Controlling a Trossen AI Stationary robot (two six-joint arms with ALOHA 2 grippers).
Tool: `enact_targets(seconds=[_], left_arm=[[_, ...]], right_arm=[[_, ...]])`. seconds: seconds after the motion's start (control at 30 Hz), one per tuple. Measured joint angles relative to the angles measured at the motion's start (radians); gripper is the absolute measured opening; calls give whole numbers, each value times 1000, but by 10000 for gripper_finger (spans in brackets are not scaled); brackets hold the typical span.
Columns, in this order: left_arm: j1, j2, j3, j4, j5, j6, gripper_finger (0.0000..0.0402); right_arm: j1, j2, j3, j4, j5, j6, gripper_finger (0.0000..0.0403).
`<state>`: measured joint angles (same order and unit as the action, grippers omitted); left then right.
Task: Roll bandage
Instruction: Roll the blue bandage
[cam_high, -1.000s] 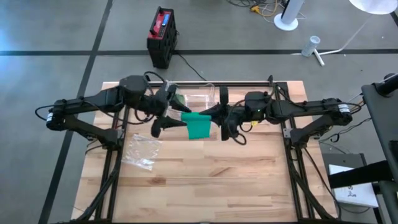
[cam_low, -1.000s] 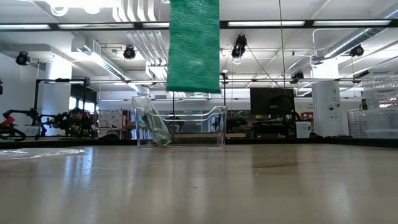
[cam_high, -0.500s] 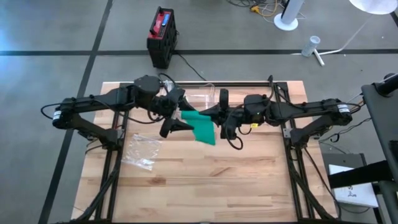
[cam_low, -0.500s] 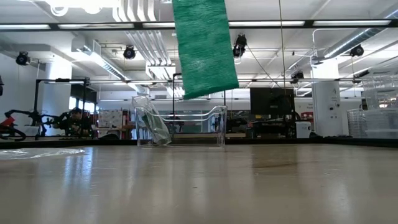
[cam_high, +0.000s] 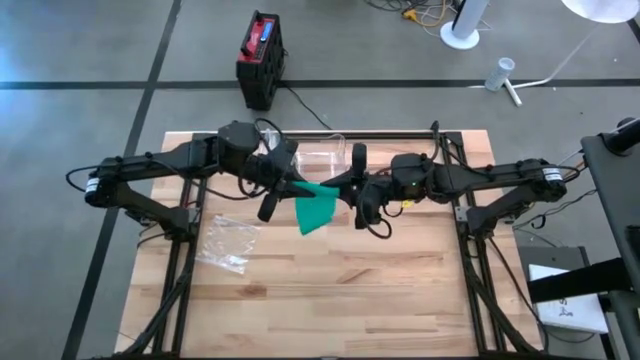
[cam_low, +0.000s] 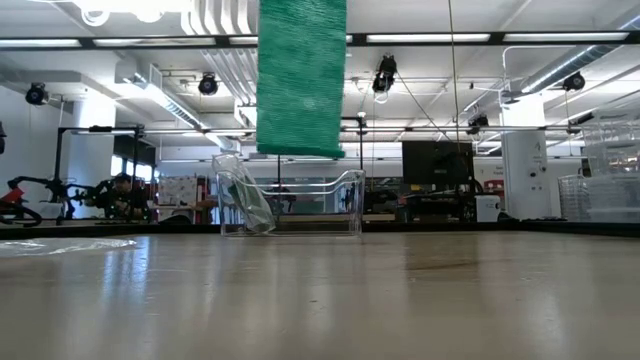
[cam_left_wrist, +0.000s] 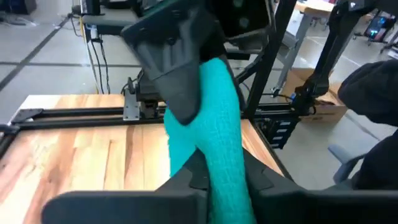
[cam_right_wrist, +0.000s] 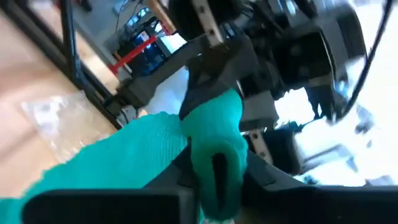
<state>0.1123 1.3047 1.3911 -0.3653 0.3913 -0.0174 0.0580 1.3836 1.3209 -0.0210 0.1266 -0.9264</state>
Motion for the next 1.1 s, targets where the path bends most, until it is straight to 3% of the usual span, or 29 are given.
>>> enact_targets(seconds=[0.13, 0.3, 0.6, 0.73, 0.9, 1.1], left_arm=[[-2, -4, 1, -7, -71, 93, 40], [-2, -6, 5, -19, -109, 254, 14], [-3, -5, 8, -38, -187, 389, 18], [1, -3, 3, -56, -250, 415, 10], [-2, -13, 4, -105, -349, 502, 10], [-2, -15, 4, -136, -365, 663, 10]], right_arm=[[-2, -2, 21, -15, 14, 333, 100], [-4, -7, 34, -23, 20, 607, 187], [-6, -8, 42, -85, 13, 726, 312], [-1, -23, 61, -124, -11, 738, 332], [-4, -36, 99, -217, 5, 753, 329], [-14, -21, 103, -164, 14, 830, 319]])
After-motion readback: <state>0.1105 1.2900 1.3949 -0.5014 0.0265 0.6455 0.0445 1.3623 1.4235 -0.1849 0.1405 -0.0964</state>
